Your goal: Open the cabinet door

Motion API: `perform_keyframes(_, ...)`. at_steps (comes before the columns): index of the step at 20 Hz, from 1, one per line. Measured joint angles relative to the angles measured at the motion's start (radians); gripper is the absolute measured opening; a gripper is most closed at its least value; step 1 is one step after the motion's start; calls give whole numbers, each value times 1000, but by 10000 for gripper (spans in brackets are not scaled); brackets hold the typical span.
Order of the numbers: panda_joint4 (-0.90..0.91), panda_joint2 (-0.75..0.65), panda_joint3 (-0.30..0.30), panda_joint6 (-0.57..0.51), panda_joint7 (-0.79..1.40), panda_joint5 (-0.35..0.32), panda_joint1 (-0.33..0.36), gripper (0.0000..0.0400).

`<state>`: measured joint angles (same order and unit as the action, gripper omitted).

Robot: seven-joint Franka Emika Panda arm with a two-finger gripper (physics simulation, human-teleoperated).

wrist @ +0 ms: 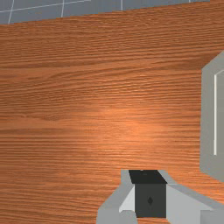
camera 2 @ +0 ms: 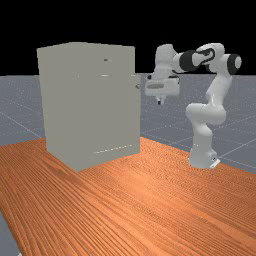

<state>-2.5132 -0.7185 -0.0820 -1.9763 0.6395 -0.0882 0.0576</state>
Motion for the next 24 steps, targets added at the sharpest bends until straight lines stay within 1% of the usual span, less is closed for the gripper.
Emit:
perform_keyframes(1, 2, -35, -19, 23, -4, 0, 13, 0)
perform_keyframes(3, 9, -112, -43, 61, -18, 23, 43, 0)
perform_keyframes(7, 9, -253, -56, 120, -26, 80, 99, 0)
perform_keyframes(9, 10, -318, -71, 138, -21, 117, 147, 0)
perform_keyframes(11, 13, -376, -81, 146, -13, 140, 184, 0)
perform_keyframes(13, 14, -416, -84, 148, -8, 165, 214, 0)
perform_keyframes(14, 15, -429, -86, 138, -10, 189, 233, 0)
perform_keyframes(15, 28, -435, -103, 123, -13, 215, 258, 0)
perform_keyframes(16, 50, -435, -131, 109, -18, 232, 279, 0)
perform_keyframes(18, 72, -440, -172, 75, -25, 257, 307, 0)
perform_keyframes(20, 72, -446, -205, 10, -29, 278, 326, 0)
perform_keyframes(21, 70, -439, -235, -58, -19, 278, 333, 0)
perform_keyframes(22, 66, -427, -265, -153, -1, 275, 337, 0)
perform_keyframes(24, 10, -420, -301, -341, 24, 275, 340, 0)
